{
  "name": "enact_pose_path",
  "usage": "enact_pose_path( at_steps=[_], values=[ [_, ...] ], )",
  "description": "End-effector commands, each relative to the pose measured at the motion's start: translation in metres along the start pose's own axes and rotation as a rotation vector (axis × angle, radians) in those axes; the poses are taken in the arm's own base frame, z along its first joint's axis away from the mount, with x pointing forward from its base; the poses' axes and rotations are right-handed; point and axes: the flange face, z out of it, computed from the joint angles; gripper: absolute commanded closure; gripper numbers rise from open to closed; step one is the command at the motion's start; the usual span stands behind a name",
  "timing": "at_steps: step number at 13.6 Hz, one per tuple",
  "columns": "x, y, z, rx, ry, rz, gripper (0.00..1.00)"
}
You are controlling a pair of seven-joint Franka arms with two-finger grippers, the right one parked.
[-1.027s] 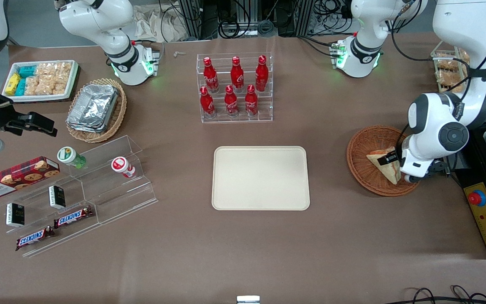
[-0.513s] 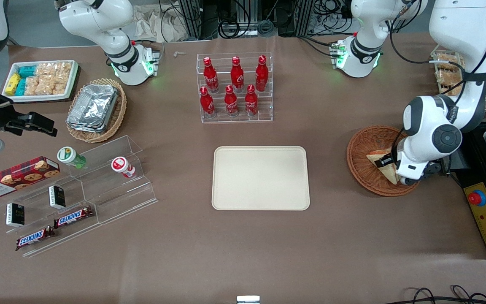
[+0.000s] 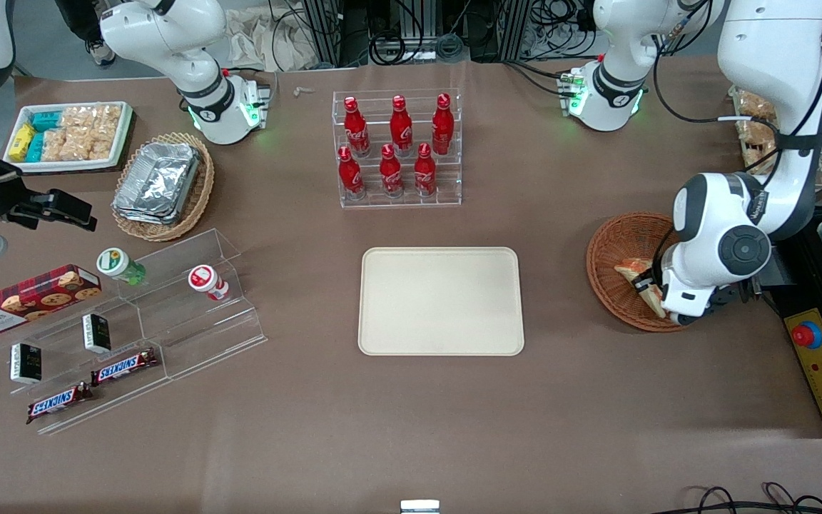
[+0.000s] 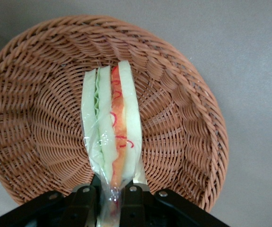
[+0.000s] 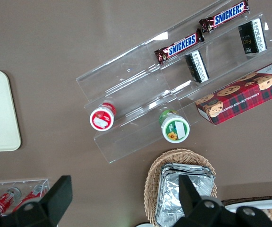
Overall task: Place sandwich from basket to tray
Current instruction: 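Close the left gripper on the sandwich's wrapper end and lift it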
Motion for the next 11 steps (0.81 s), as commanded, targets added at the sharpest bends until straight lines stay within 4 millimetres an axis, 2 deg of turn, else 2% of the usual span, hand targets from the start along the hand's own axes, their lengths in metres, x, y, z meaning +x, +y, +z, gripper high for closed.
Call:
enact_pose_path(
  at_steps=[1, 3, 4, 6, 8, 10, 11],
  values=[
    [0.007, 0.005, -0.023, 0.021, -0.018, -0.021, 1.0],
    [0.011, 0.008, -0.057, 0.046, -0.041, -0.01, 1.0],
    [0.01, 0.017, -0.08, 0.039, -0.03, 0.007, 1.0],
    [0.014, 0.019, -0.126, 0.045, -0.027, 0.01, 1.0],
    [0.008, 0.027, -0.172, 0.045, -0.031, 0.072, 1.0],
    [-0.001, 0.034, -0.188, 0.038, -0.044, 0.144, 1.0],
    [-0.008, 0.042, -0.189, 0.038, -0.049, 0.201, 1.0]
  ],
)
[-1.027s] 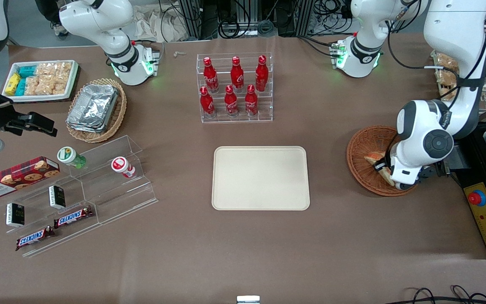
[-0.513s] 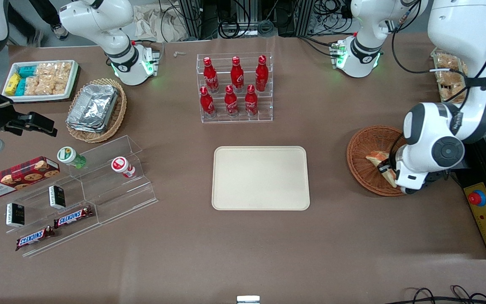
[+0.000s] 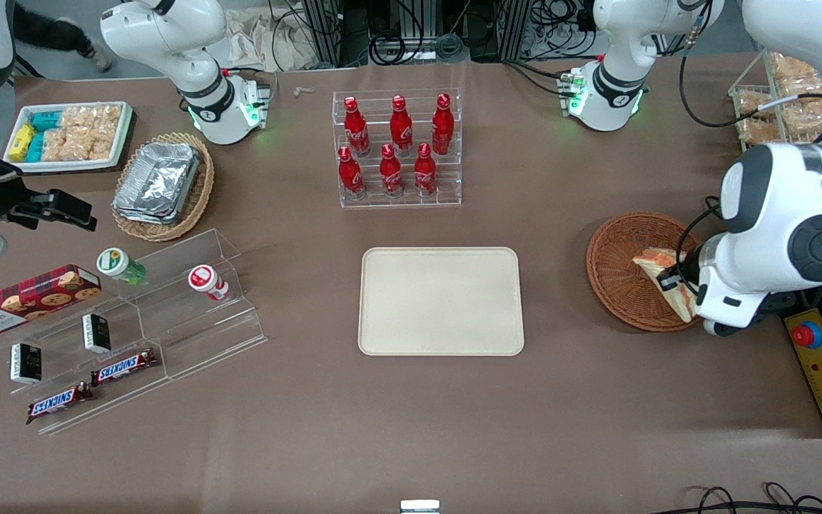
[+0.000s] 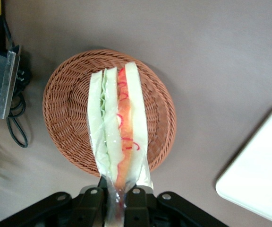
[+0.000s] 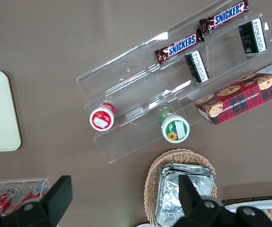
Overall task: Place sandwich from basket to tray
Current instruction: 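Carry the held sandwich from the basket over the cream tray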
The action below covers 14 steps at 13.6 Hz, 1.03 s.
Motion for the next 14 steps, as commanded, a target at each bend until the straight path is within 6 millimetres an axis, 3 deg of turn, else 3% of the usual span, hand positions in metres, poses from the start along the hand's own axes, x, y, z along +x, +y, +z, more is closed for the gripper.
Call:
enact_pose_path(
  at_steps=[1, 4, 6, 8, 10, 12, 14],
  values=[
    [-0.012, 0.025, -0.007, 0.003, -0.013, 0.116, 1.0],
    [-0.033, 0.06, -0.007, 0.001, -0.012, 0.158, 1.0],
    [-0.042, 0.094, 0.011, 0.004, -0.047, 0.172, 1.0],
    [-0.038, 0.107, 0.013, -0.024, -0.062, 0.179, 1.0],
    [-0.055, 0.128, 0.01, -0.042, -0.066, 0.225, 1.0],
    [-0.066, 0.146, 0.015, -0.047, -0.068, 0.267, 0.93],
    [-0.072, 0.171, 0.026, -0.06, -0.024, 0.308, 0.94]
  ],
)
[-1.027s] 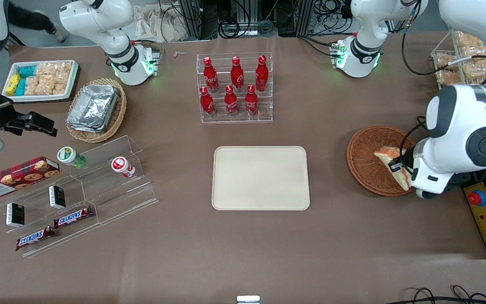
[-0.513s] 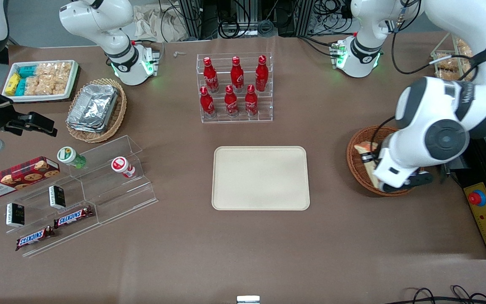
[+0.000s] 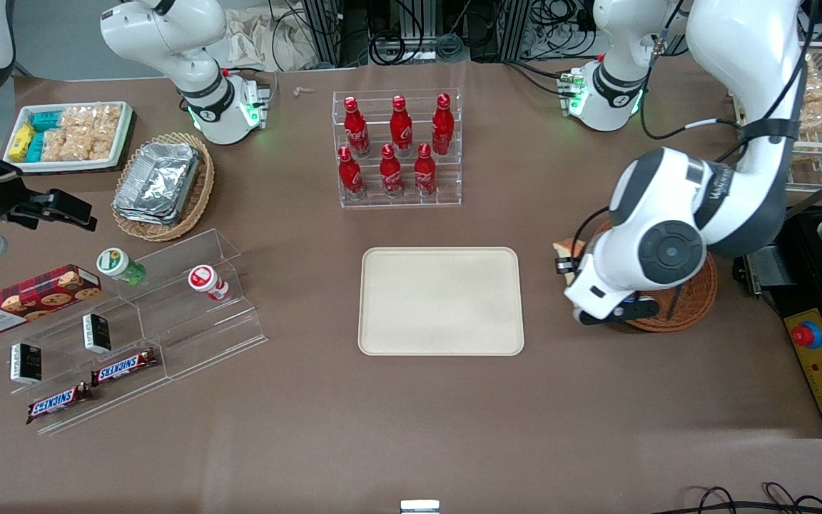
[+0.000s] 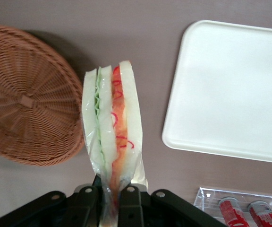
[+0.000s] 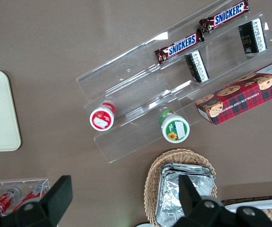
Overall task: Place sandwich from basket to tray
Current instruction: 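Carry the held sandwich from the basket over the cream tray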
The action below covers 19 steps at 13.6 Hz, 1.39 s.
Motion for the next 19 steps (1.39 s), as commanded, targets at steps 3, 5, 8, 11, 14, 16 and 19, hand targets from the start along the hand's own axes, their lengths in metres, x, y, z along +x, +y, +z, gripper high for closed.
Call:
enact_pose_path(
  at_steps=[3, 5, 8, 11, 14, 16, 19],
  values=[
    [0.009, 0.072, 0.045, -0.025, 0.038, 0.046, 0.95],
    [0.012, 0.095, 0.064, -0.025, 0.094, 0.076, 0.95],
    [0.018, 0.109, 0.094, -0.001, 0.09, 0.109, 0.96],
    [0.017, 0.121, 0.112, 0.001, 0.084, 0.136, 0.96],
    [0.02, 0.125, 0.13, -0.001, 0.075, 0.142, 0.99],
    [0.022, 0.126, 0.143, -0.008, 0.077, 0.147, 1.0],
    [0.024, 0.127, 0.155, -0.004, 0.056, 0.148, 0.79]
  ],
)
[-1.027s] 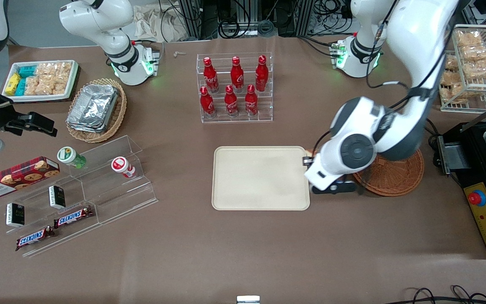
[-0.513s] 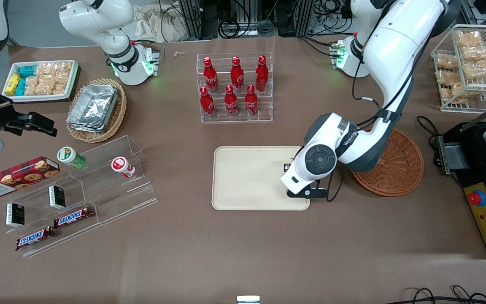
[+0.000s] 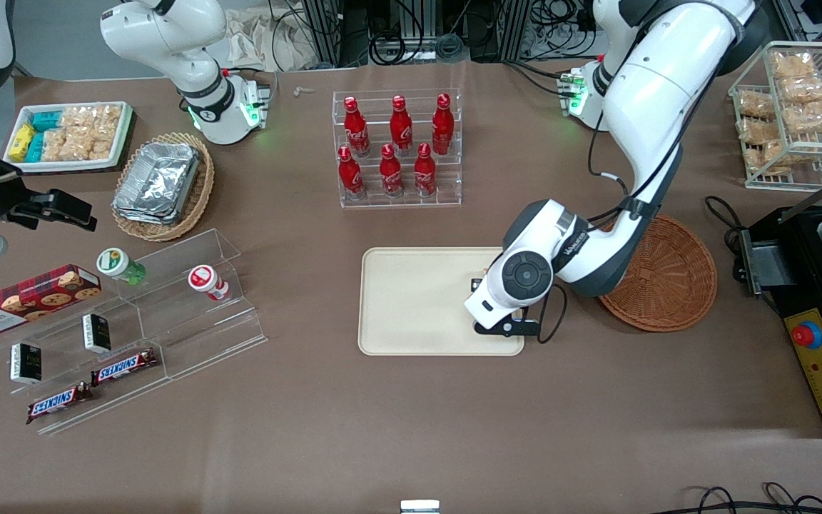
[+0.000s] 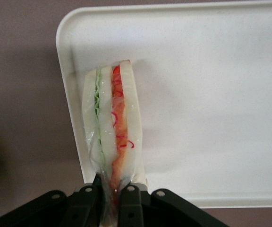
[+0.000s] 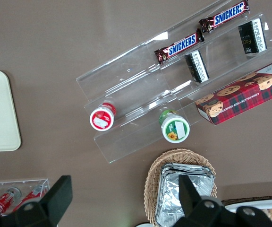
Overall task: Place sandwich from basket to tray
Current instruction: 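Lower the sandwich onto the tray and open the left gripper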
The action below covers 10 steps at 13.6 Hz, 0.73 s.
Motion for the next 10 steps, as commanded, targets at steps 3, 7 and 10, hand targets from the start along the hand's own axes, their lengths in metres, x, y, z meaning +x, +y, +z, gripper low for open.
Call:
enact_pose_path(
  at_steps=[3, 7, 10],
  values=[
    [0.002, -0.003, 0.007, 0.017, -0.002, 0.002, 0.02],
    [-0.001, -0.025, -0.027, 0.041, -0.032, -0.055, 0.0],
    [-0.004, -0.077, -0.093, 0.05, -0.005, -0.112, 0.0]
  ],
)
